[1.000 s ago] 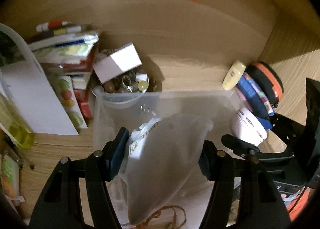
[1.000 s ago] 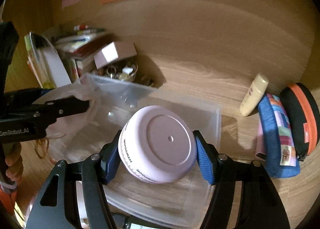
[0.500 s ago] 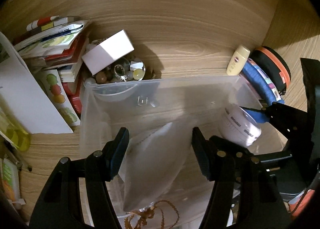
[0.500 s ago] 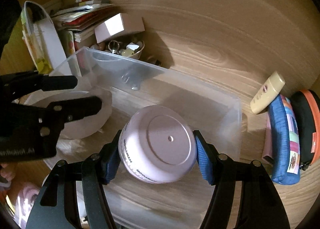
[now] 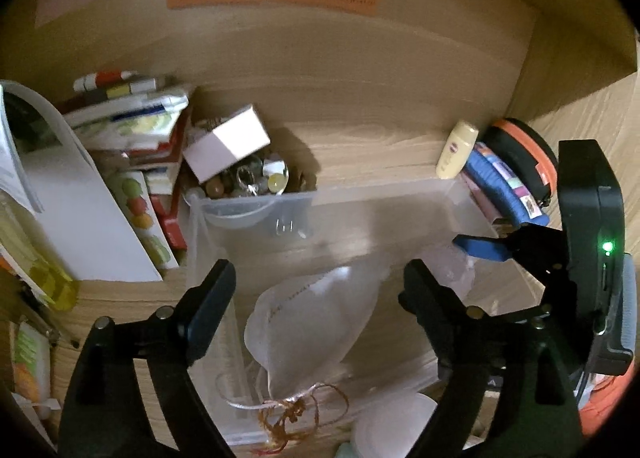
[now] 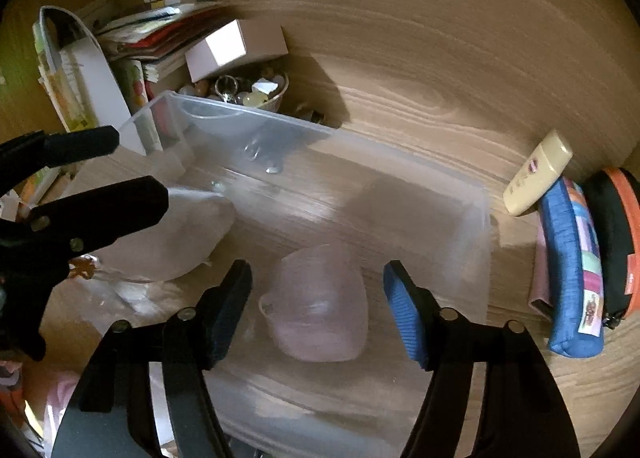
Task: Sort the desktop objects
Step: 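Open both grippers to drop the pouch and jar into the clear box, then grasp the green dropper bottle with the right gripper while the left grasps the gold ornament, then lower the green bottle and gold ornament into the clear box and release both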
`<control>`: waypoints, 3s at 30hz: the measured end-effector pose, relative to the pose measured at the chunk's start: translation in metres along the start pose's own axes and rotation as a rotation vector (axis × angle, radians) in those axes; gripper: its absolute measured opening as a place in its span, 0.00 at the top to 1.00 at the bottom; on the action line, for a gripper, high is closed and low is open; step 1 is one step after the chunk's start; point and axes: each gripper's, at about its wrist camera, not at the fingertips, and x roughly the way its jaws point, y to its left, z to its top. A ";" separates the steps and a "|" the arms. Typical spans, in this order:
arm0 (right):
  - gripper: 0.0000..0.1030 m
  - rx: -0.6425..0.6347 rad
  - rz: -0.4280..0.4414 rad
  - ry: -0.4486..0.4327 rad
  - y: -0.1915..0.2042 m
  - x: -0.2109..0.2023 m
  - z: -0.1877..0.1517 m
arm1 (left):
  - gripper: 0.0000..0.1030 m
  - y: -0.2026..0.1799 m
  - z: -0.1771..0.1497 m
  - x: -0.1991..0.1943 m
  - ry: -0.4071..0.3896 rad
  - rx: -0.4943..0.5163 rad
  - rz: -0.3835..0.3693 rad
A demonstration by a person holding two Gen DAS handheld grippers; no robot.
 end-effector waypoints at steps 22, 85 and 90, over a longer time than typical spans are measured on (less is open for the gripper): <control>0.18 0.060 -0.038 -0.231 -0.005 -0.115 -0.042 | 0.04 0.033 -0.037 -0.079 -0.076 -0.028 0.097; 0.48 0.136 0.067 -0.167 -0.029 -0.085 -0.111 | 0.71 0.041 -0.101 -0.062 0.083 -0.051 0.094; 0.48 0.139 0.054 -0.219 -0.029 -0.104 -0.106 | 0.71 0.035 -0.090 -0.077 0.031 -0.038 0.081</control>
